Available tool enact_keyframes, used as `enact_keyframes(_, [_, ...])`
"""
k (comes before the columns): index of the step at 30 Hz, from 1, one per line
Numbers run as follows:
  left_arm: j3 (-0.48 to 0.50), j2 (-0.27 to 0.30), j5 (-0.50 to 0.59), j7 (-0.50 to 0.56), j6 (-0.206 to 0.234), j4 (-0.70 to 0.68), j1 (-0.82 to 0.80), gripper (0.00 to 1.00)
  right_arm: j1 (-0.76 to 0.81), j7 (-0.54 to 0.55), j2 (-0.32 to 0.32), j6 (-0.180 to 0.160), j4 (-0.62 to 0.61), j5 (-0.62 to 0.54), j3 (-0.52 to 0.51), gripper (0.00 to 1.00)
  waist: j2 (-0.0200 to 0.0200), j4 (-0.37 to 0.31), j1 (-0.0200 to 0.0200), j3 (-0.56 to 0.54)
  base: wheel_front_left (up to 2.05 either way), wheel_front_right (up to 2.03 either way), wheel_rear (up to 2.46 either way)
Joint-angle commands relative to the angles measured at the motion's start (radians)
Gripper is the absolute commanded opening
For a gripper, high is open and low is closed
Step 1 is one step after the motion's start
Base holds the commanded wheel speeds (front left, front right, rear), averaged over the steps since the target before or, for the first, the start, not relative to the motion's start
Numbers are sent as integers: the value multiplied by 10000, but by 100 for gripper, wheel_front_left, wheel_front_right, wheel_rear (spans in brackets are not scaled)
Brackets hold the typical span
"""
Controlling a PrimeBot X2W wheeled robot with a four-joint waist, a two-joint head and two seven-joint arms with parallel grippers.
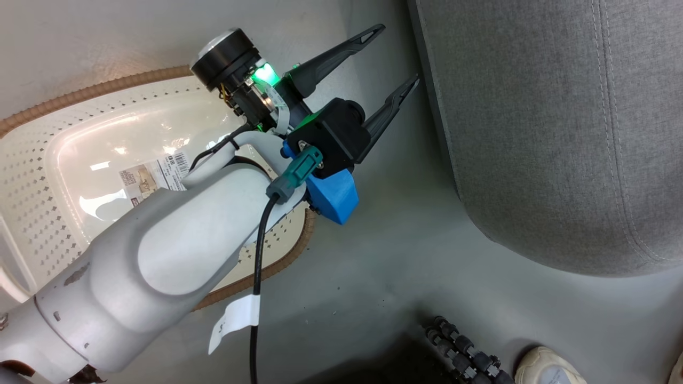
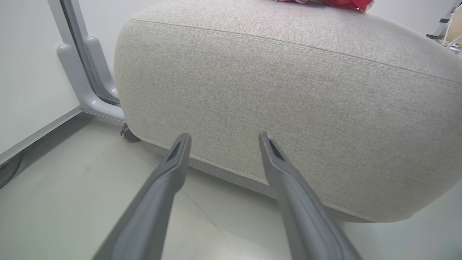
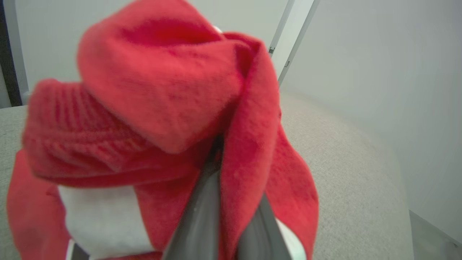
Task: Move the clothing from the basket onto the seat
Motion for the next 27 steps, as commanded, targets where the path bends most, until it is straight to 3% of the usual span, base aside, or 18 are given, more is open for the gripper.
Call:
enact_keyframes(1, [-47,-44,-45,-88,-5,76,-82,100,-3,-7,-110,-1,101,30,105,44,0,52,0,-64,0,0,0])
enact_keyframes(2, [-55,-71,-46,-139,7,110,-74,100,81,-7,-118,-1,154,15,183,81,0,79,0,-116,0,0,0])
enact_keyframes(3, [-53,-96,-47,-188,20,151,-74,100,137,-7,-138,-1,38,59,208,100,0,102,0,-170,0,0,0])
enact_keyframes(16, [81,-612,-442,-1253,247,994,414,100,2589,-7,394,-2,-2051,143,751,100,0,377,0,-1715,0,0,0])
enact_keyframes(27, [1508,-879,-726,-1881,963,1113,1429,100,4267,-7,1073,-1,-3926,65,2313,100,0,1186,0,-3500,0,0,0])
